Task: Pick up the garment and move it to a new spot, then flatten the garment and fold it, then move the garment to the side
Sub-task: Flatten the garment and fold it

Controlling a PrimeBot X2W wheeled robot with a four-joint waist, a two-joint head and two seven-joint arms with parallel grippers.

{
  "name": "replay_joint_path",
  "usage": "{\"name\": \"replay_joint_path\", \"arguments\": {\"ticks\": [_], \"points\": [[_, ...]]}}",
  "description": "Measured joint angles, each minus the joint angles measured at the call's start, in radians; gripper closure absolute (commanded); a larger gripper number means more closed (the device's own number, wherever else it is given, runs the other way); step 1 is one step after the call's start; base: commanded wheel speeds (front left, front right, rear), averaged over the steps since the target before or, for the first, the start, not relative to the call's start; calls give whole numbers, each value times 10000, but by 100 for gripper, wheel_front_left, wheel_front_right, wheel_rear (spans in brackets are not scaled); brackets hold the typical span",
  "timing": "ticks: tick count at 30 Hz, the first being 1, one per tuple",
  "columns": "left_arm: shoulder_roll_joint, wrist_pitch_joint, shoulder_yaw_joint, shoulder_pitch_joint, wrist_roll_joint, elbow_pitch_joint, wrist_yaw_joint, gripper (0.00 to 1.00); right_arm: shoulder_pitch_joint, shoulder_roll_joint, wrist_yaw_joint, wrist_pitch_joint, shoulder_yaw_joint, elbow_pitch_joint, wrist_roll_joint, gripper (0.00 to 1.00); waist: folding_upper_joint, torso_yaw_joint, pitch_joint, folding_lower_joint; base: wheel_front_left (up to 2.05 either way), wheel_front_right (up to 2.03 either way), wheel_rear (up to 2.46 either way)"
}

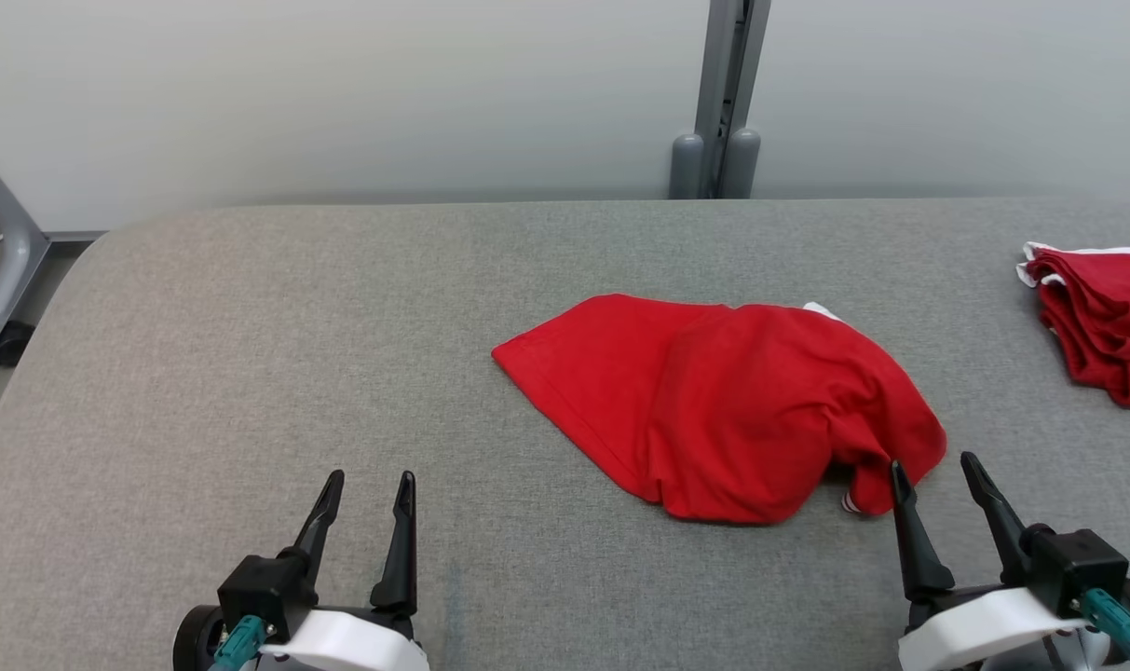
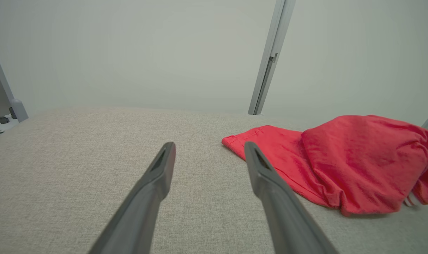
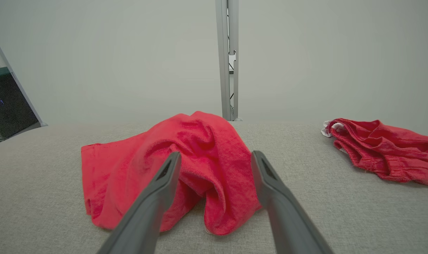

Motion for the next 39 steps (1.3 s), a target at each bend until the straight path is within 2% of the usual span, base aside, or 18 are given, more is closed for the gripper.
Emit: {"name": "replay_joint_path", "arguments": {"ticks": [7, 13, 16, 19, 23, 24, 25, 26, 27, 32, 39], "points": [[-8, 0, -146, -144, -109, -25, 21, 0, -681, 2, 2, 10, -186, 786, -593, 0, 0, 309, 236, 0, 0, 0, 0], [-6, 0, -163, -268, -151, -102, 100, 0, -1946, -67, 2, 295, -598, 1122, -1143, 0, 0, 709, 555, 0, 0, 0, 0], [-8, 0, -232, -382, -230, -136, 117, 0, -2572, -568, 2, 1089, -616, 1501, -1279, 0, 0, 939, 712, 0, 0, 0, 0], [-12, 0, -326, -481, -337, -180, 163, 0, -3040, -1058, 2, 2128, -387, 1979, -913, 0, 0, 1190, 862, 0, 0, 0, 0], [-10, 0, -399, -509, -445, -197, 249, 0, -3289, -1569, 2, 3705, 261, 2479, 144, 0, 0, 1520, 1020, 0, 0, 0, 0], [-10, 0, -407, -524, -458, -213, 267, 0, -3298, -1670, 2, 3960, 430, 2475, 502, 50, 0, 1601, 1050, 0, 0, 0, 0], [-12, 0, -416, -546, -479, -230, 278, 0, -3316, -1791, 2, 4125, 612, 2410, 796, 61, 0, 1675, 1077, 0, 0, 0, 0], [-6, 0, -418, -574, -522, -242, 284, 0, -3342, -1929, 2, 4163, 744, 2301, 1060, 92, 0, 1746, 1105, 0, 0, 0, 0], [-6, 0, -408, -599, -531, -253, 313, 0, -3398, -2094, 2, 4190, 861, 2167, 1221, 100, 0, 1806, 1135, 0, 0, 0, 0], [-8, 0, -464, -667, -575, -293, 334, 0, -3858, -2943, 2, 4109, 1175, 1862, 1279, 100, 0, 2057, 1290, 0, 0, 0, 0], [-12, 0, -629, -891, -692, -399, 362, 0, -5838, -3937, 2, 3793, 1873, 2134, 257, 100, 0, 2473, 1632, 0, 0, 0, 0]]}}
